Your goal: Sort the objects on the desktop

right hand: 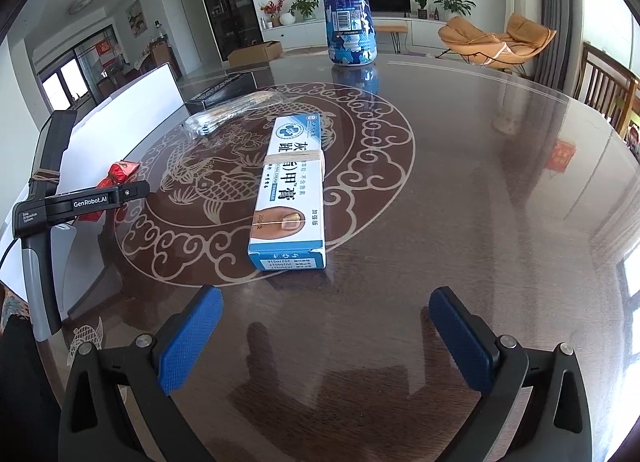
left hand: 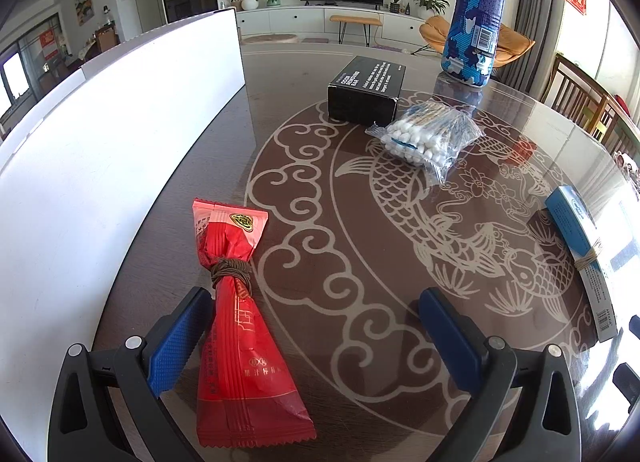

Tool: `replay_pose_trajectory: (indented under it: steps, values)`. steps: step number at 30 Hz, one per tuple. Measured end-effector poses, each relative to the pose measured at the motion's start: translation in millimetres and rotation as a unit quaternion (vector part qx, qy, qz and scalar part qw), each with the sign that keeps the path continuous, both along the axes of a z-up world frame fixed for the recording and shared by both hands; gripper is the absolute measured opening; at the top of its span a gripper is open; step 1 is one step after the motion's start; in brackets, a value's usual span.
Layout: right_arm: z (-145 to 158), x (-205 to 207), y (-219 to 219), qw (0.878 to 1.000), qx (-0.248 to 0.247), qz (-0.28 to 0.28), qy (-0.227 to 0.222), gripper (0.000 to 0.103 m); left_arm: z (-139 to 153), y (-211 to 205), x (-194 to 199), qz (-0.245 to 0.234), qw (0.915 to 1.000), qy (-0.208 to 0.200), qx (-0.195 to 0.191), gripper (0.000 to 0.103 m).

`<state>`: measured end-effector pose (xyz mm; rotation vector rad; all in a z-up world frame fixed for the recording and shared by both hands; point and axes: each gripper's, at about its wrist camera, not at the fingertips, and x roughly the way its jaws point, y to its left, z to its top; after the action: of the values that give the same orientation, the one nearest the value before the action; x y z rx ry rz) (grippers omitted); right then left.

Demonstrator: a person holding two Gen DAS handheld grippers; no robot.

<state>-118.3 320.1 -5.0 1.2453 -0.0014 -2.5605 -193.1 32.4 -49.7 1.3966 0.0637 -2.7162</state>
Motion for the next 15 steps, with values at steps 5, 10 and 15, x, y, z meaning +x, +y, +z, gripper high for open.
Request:
replay_pose_trajectory:
  steps: [5, 10, 15]
  values:
    - [-2.1, 0.2, -4.1, 1.0, 0.014, -0.001, -0.002, 0.103, -0.1, -0.1, 0.0, 0.0, 1.0, 0.0, 0.0, 0.103]
    - [-3.6, -1.7, -4.1, 1.0, 0.018, -0.003, -0.008, 0.103, 0.0, -0.1, 0.2, 0.0, 1.0, 0.0, 0.0, 0.103]
    - [-5.1, -2.7, -6.6, 1.0, 0.026, 0.0, -0.011, 0.103, -0.4, -0.1, -0.1, 0.0, 1.0, 0.0, 0.0, 0.103]
